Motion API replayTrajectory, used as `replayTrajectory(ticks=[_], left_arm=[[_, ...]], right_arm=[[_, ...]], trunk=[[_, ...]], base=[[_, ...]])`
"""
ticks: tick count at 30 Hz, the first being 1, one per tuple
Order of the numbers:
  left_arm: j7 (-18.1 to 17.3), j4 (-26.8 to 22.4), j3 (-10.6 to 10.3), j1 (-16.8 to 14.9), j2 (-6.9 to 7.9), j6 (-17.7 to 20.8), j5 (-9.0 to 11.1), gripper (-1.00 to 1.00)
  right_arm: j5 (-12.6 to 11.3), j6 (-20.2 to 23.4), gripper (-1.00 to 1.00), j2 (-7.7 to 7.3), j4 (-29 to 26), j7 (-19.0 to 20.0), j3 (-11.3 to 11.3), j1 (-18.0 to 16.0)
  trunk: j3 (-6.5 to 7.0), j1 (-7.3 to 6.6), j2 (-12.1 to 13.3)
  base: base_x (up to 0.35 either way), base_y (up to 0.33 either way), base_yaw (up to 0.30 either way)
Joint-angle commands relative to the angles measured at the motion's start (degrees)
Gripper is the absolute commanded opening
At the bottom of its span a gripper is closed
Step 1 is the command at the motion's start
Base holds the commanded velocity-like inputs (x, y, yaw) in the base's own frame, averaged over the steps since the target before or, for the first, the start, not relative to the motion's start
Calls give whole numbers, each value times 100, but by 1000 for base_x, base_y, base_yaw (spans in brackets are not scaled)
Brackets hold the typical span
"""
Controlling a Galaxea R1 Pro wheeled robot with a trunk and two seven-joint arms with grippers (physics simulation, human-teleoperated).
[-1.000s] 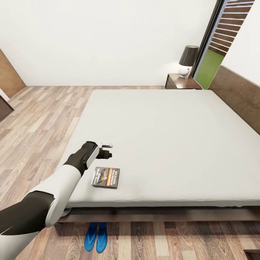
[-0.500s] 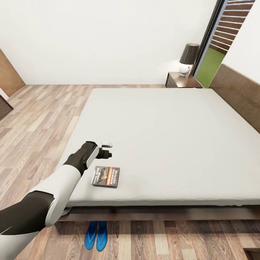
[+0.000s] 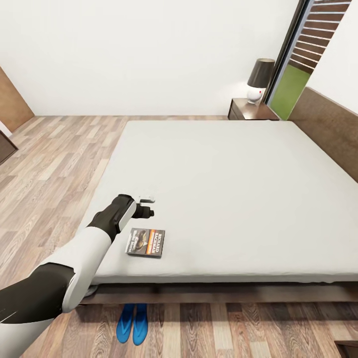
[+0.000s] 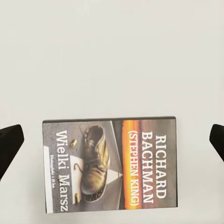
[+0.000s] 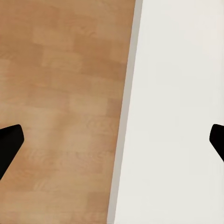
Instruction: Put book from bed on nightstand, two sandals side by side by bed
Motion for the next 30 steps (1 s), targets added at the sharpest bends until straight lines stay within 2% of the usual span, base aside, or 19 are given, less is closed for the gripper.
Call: replayTrajectory(ticks=[1, 14, 30], left_arm=[[28, -7, -28, -2, 4, 13, 49, 100], [50, -2, -23, -2, 4, -94, 44, 100], [62, -5, -20, 6, 4, -114, 44, 100]], right_arm=[[35, 20, 100, 0, -6, 3, -3, 1], [211, 16, 100, 7, -6, 3, -3, 1], [241, 16, 100, 8, -6, 3, -3, 1]], trunk=[[-3, 0, -2], [-4, 0, -2], [-4, 0, -2]], base=[[0, 0, 0], [4, 2, 0], [88, 27, 0]])
